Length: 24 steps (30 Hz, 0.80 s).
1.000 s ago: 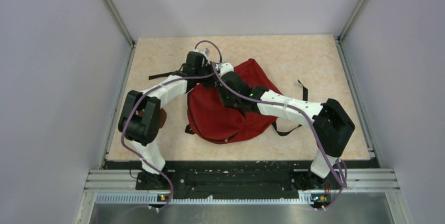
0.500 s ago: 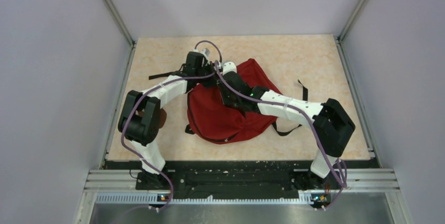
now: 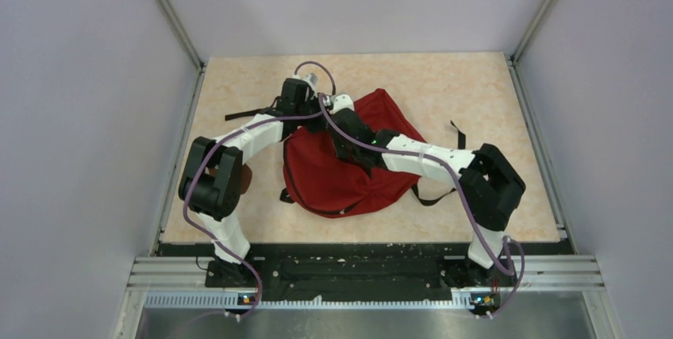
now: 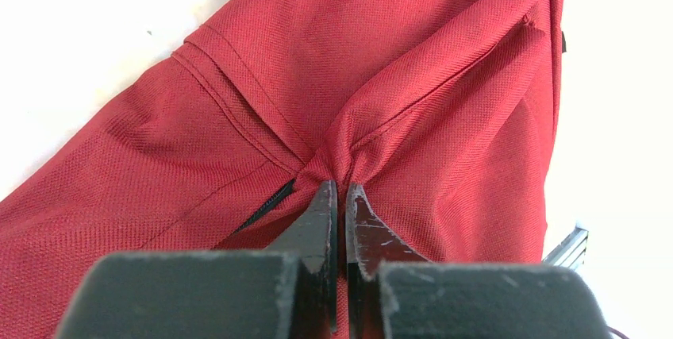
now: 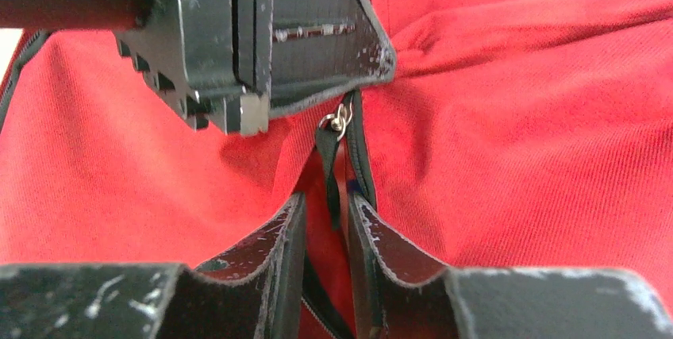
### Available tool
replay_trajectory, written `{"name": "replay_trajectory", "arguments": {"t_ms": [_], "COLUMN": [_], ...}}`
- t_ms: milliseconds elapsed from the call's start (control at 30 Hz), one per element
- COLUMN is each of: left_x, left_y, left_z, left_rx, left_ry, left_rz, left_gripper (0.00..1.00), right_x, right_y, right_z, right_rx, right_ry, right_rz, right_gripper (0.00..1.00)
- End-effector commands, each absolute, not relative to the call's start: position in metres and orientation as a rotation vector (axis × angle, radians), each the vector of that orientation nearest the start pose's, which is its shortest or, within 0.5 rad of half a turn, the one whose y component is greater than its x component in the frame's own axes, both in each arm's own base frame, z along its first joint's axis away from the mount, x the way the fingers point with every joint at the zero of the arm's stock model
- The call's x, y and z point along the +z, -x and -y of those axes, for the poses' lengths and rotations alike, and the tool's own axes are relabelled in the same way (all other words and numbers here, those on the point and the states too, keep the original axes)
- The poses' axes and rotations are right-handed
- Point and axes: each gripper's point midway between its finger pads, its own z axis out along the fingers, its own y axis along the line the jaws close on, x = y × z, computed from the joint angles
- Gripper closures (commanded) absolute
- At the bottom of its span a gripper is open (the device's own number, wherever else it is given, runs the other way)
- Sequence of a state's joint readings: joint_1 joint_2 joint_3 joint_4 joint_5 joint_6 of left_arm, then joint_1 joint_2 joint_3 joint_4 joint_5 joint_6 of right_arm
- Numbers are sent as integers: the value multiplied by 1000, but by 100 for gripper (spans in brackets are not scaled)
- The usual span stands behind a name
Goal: Pack the student bag
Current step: Zip the student bag at the center of the board.
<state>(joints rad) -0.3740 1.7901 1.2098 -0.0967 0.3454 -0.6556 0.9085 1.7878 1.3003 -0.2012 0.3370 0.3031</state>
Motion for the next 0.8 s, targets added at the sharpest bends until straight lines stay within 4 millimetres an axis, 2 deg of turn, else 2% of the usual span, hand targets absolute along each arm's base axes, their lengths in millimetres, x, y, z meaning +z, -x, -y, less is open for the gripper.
{"name": "replay_trajectory", "arguments": {"t_ms": [0, 200, 267, 333, 400, 500, 633, 767], "left_x": [155, 156, 156, 156, 157, 157, 160, 167], "left_y": [-418, -419, -419, -419, -421, -424, -430, -435], "left_z": [253, 253, 252, 252, 252, 251, 249, 249], "left_rx": [-953, -955, -952, -950, -947, -935, -923, -940], "left_ry": [103, 102, 104, 105, 106, 113, 128, 128], "left_rz": [-2251, -2248, -2248, -2246, -2241, -2228, -2200, -2154], "left_gripper": [100, 100, 100, 100, 100, 100, 100, 100], "right_x": [147, 143, 141, 142, 145, 153, 166, 163], "right_y": [-365, -378, -382, -383, -380, -366, -336, -315], "right_z": [-356, -358, -359, -359, -358, -356, -353, -341], "right_rx": [226, 154, 138, 135, 150, 204, 336, 373], "right_ry": [453, 482, 485, 489, 496, 514, 529, 539], "right_rz": [-2080, -2046, -2037, -2030, -2026, -2044, -2071, -2128], "right_gripper": [75, 76, 83, 100, 100, 100, 100, 100]}}
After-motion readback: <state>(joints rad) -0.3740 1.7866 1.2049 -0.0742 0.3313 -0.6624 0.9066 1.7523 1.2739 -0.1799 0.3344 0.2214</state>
